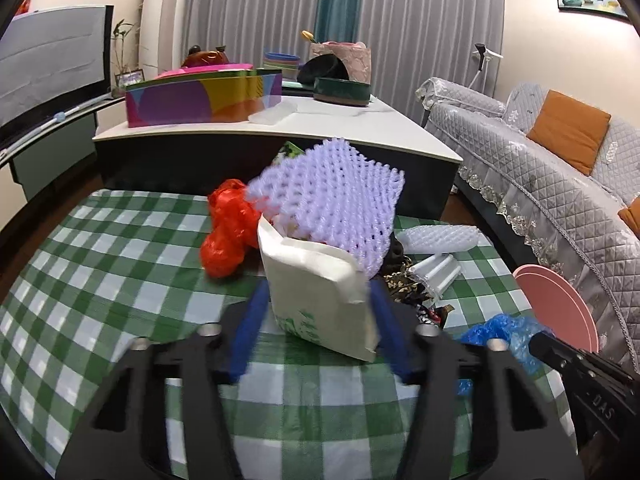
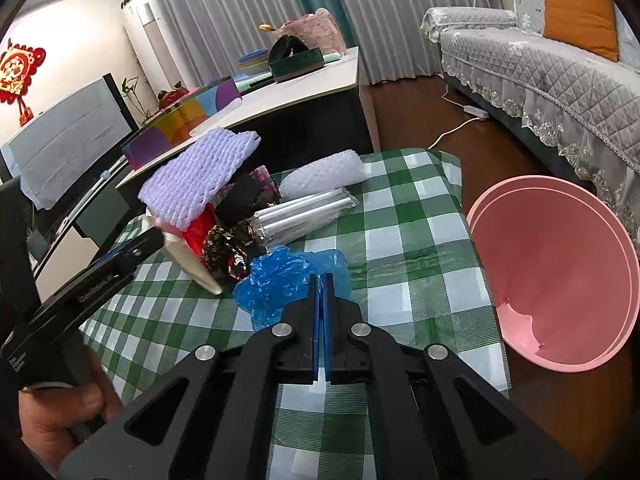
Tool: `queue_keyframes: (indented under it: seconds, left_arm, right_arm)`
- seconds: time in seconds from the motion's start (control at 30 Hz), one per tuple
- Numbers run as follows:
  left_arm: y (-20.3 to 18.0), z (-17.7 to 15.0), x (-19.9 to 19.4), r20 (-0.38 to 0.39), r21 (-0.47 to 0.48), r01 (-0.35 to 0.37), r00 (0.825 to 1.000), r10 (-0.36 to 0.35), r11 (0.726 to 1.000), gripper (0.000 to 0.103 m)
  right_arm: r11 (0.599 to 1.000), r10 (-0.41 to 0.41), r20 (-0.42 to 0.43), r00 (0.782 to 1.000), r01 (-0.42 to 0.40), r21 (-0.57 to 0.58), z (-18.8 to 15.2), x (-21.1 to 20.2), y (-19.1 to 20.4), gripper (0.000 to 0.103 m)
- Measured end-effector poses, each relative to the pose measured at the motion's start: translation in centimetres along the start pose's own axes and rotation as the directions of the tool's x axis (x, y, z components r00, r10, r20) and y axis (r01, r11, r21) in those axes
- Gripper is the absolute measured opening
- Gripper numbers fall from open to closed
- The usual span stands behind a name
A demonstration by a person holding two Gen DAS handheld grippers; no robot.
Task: Collect trash
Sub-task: 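Grasp the white paper carton with the left gripper and lift it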
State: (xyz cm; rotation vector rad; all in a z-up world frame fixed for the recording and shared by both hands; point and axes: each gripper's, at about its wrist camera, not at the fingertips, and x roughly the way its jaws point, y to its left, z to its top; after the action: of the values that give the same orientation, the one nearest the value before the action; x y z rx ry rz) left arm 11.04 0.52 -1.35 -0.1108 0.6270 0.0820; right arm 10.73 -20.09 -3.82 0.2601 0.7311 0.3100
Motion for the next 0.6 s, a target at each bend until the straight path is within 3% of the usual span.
queue_keyframes:
  seconds: [0.2,0.6]
  left_arm:
    - [1.3,-0.1,-1.8,0.003,0.000,-0.012,1.000,0.012,1.000,0.004]
    - [4.2,0.1,-6.0,0.039,0.001,-0.033,0.999,0.033,0.999,0.000]
  right_arm:
    - [1.000,-0.002,0.020,1.000,0.002,-0.007,0.1,-0.8,0.9,0.002]
    - [0.999,0.003,0.091,0.996,0.000,-0.042,0.9,-3.7,3.4,0.002]
